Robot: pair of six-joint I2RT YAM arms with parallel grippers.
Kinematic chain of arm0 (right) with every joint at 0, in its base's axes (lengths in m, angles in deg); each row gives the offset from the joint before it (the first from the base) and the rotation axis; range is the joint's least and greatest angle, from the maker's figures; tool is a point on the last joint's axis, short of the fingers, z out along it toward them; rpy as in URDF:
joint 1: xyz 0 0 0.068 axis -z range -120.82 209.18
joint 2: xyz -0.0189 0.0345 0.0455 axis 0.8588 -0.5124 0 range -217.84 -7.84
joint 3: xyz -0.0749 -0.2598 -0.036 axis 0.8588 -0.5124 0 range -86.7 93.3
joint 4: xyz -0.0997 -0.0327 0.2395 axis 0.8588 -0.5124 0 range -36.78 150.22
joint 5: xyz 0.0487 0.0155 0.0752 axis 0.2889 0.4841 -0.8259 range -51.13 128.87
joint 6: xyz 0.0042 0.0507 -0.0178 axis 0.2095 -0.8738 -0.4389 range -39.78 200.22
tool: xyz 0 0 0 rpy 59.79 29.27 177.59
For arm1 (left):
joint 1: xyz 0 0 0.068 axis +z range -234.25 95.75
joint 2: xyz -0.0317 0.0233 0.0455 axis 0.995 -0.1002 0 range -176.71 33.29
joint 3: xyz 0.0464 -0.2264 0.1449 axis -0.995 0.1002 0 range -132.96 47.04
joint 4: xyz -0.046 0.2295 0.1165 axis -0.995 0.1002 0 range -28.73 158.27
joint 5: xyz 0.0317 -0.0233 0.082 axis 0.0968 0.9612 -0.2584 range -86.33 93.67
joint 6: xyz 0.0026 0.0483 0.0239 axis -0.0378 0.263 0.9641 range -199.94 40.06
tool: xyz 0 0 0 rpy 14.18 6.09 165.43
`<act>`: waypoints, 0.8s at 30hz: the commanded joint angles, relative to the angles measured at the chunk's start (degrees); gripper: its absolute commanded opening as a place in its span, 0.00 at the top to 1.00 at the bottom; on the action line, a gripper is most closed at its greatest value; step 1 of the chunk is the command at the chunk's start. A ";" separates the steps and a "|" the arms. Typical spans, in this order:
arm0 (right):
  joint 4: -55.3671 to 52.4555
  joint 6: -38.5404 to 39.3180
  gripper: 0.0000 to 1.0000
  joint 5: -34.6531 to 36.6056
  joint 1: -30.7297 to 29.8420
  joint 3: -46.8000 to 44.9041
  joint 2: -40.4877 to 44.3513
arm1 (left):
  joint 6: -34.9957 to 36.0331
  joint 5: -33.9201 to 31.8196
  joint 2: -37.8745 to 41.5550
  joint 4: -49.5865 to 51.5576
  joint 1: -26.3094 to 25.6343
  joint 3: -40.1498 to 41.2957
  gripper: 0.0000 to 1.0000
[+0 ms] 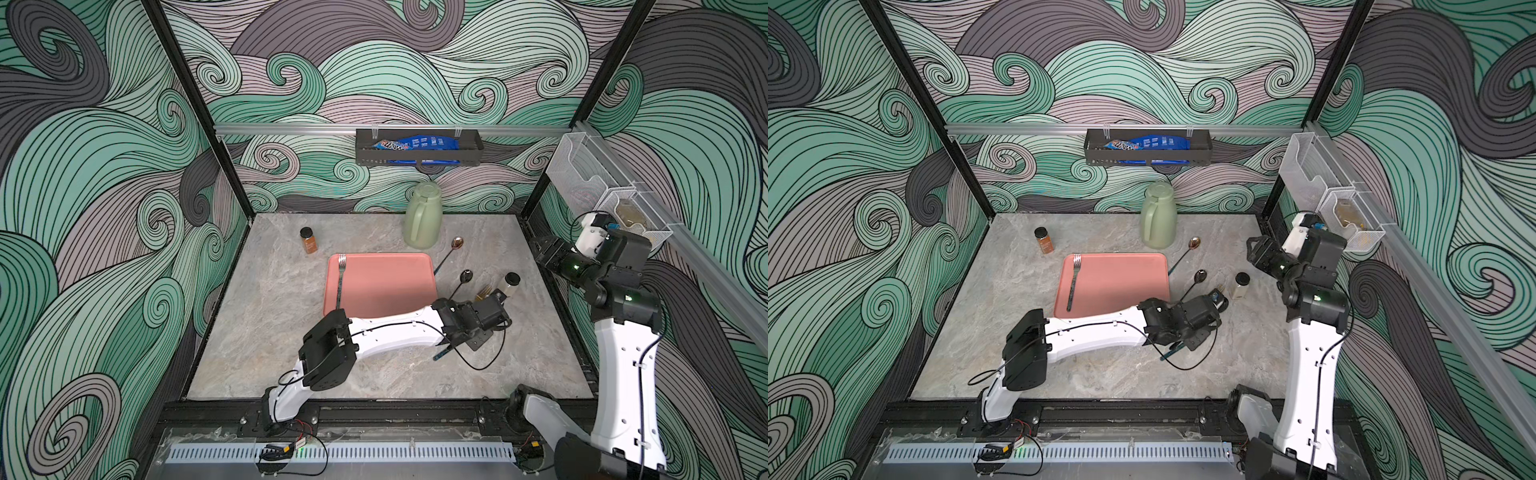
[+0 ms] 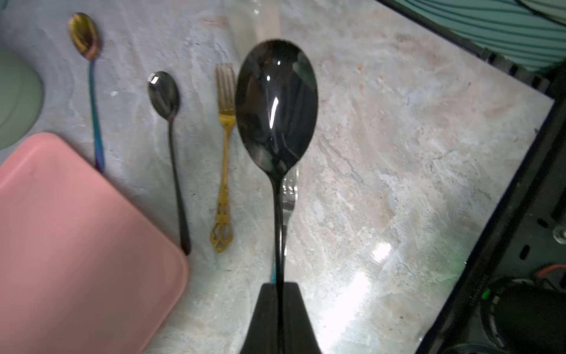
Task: Set the spoon and fork side by side
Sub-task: Pick up the spoon from the center of the board, then place the spoon on the tray.
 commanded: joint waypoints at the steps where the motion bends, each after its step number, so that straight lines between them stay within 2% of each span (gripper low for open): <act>1: 0.40 -0.53 0.39 -2.61 0.29 0.01 0.72 | -2.63 -4.70 4.35 -3.10 5.03 5.51 0.94; 8: 3.80 -1.67 0.40 -11.69 0.26 -6.95 2.46 | -8.60 -8.42 10.05 -5.37 18.94 16.03 0.95; 14: 3.35 0.83 0.40 -12.50 0.12 -10.81 2.37 | -13.47 -9.98 10.00 -5.45 29.25 20.65 0.94; 19: 3.56 1.55 0.40 -11.14 -1.50 -13.45 2.39 | -14.99 -10.13 7.47 -4.87 34.09 20.79 0.95; 24: 4.30 0.84 0.41 -7.33 -6.89 -14.56 1.65 | -15.06 -9.32 5.25 -4.36 36.80 20.37 0.96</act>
